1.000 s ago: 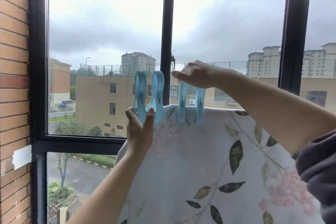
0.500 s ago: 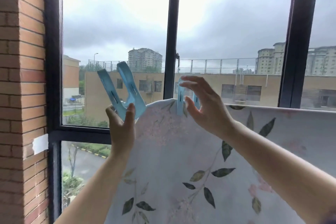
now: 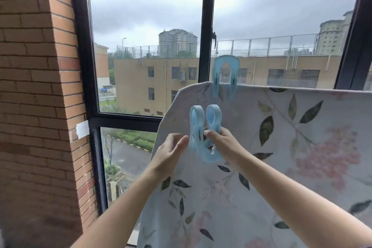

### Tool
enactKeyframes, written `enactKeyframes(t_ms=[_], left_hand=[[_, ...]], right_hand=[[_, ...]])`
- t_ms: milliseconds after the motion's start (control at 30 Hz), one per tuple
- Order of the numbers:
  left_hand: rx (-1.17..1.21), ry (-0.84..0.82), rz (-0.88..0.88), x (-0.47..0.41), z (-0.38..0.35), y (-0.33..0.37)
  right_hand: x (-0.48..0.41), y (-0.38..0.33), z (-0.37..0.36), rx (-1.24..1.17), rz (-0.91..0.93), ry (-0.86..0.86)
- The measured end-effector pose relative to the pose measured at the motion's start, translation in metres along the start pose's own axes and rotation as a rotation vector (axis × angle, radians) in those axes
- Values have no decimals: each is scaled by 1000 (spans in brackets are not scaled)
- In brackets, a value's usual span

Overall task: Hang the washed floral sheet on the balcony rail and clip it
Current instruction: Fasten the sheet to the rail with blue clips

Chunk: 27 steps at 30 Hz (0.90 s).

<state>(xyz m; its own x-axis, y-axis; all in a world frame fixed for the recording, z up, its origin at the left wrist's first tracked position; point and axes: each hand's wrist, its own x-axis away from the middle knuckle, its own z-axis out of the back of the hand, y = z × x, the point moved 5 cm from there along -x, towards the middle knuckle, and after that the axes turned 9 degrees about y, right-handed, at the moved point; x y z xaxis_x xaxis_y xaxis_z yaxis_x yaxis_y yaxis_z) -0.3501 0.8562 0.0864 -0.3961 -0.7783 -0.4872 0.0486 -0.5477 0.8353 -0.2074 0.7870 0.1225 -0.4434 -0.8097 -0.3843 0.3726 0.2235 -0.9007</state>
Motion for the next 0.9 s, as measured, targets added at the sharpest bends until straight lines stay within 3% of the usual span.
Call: enactKeyframes(t_ms=[67, 133, 233, 333, 400, 467, 533, 633, 733, 833, 900], left_hand=[[-155, 248, -42, -22, 26, -11], [-261, 323, -56, -50, 43, -22], [-97, 38, 74, -89, 38, -46], [-106, -174, 66, -104, 32, -85], [-273, -342, 36, -101, 36, -120], [-418, -458, -3, -99, 49, -146], [-451, -403, -48, -110, 69, -157], [-484, -209, -190, -131, 91, -154], [-463, -151, -172, -127, 88, -157], [-491, -313, -80, -104, 67, -179], [-416, -475, 10, -84, 54, -189]], right_hand=[[-1, 3, 3, 88, -36, 61], [-8, 0, 3, 84, -19, 125], [-29, 5, -3, 36, -15, 212], [-43, 63, -19, 452, -175, 116], [-37, 123, -27, 780, -346, -5], [-29, 163, -26, 876, -450, -55], [-23, 160, -25, 831, -429, -14], [-24, 115, -15, 648, -261, 196], [-23, 108, -6, 583, -211, 307], [9, 164, -22, 1015, -483, -12], [33, 192, -32, 1135, -587, -186]])
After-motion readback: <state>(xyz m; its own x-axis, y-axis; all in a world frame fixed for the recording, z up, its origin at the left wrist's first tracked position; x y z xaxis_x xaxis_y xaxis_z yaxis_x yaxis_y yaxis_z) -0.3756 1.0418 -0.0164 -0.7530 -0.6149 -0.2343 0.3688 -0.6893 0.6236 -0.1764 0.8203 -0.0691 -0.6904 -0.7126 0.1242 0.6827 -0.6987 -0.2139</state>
